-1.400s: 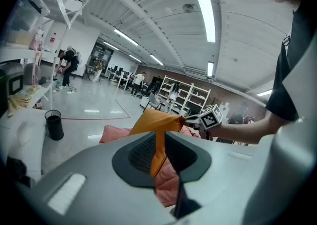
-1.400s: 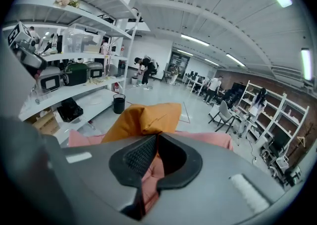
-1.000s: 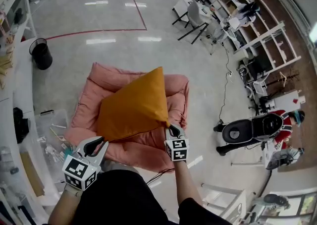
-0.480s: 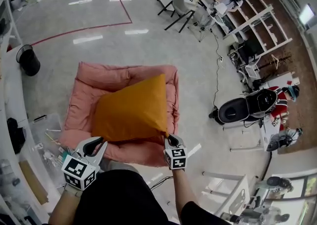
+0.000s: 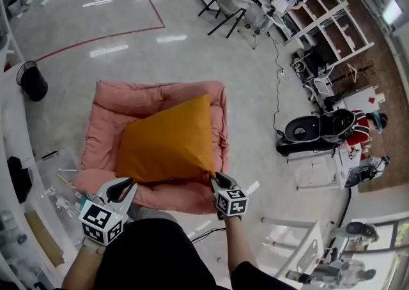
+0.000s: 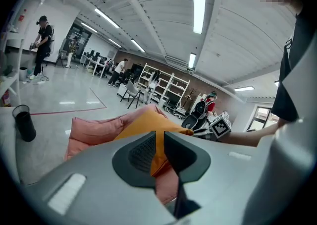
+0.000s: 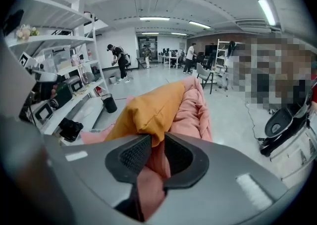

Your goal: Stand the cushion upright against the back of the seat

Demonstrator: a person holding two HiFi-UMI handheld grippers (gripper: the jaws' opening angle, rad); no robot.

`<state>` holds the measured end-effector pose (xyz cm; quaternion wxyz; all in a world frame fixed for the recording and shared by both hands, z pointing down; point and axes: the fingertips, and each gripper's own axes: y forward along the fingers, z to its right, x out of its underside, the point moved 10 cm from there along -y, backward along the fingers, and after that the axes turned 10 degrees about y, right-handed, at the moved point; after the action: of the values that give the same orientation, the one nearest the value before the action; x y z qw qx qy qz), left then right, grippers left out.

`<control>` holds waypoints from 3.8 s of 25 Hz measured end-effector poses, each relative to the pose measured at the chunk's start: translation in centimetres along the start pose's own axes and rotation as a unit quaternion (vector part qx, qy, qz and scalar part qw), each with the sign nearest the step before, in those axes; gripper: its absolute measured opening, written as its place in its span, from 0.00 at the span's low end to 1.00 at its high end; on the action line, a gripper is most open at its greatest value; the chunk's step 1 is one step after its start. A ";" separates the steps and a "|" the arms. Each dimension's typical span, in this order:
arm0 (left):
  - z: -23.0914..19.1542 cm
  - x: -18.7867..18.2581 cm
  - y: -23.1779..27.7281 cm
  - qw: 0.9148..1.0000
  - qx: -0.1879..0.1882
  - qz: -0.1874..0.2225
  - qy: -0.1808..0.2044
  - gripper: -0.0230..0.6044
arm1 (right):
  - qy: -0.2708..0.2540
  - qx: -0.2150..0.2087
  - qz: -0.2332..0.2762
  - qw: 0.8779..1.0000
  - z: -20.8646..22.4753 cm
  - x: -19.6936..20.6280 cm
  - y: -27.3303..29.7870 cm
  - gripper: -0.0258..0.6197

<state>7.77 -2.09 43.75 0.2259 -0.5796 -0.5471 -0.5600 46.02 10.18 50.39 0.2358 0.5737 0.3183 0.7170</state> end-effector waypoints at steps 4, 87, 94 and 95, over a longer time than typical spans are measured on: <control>-0.1 -0.3 0.0 1.000 -0.009 0.001 -0.002 0.14 | -0.055 -0.040 -0.038 0.997 0.2 -2.1 -0.8 0.25; -2.2 1.3 -4.4 0.982 -0.175 0.020 -0.070 0.12 | -0.364 -0.069 -0.023 0.929 -8.5 -17.0 10.0 0.09; -2.3 1.2 -4.3 0.985 -0.160 0.021 -0.064 0.12 | -0.396 -0.034 0.017 0.918 -9.2 -18.0 6.4 0.09; -2.2 1.2 -4.3 0.985 -0.158 0.022 -0.064 0.12 | -0.401 -0.028 0.021 0.915 -9.4 -18.0 6.0 0.09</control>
<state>2.81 -2.32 43.91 0.1081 -0.6544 -0.4525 -0.5961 41.23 -8.34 41.36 0.3445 0.8129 0.1644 0.4399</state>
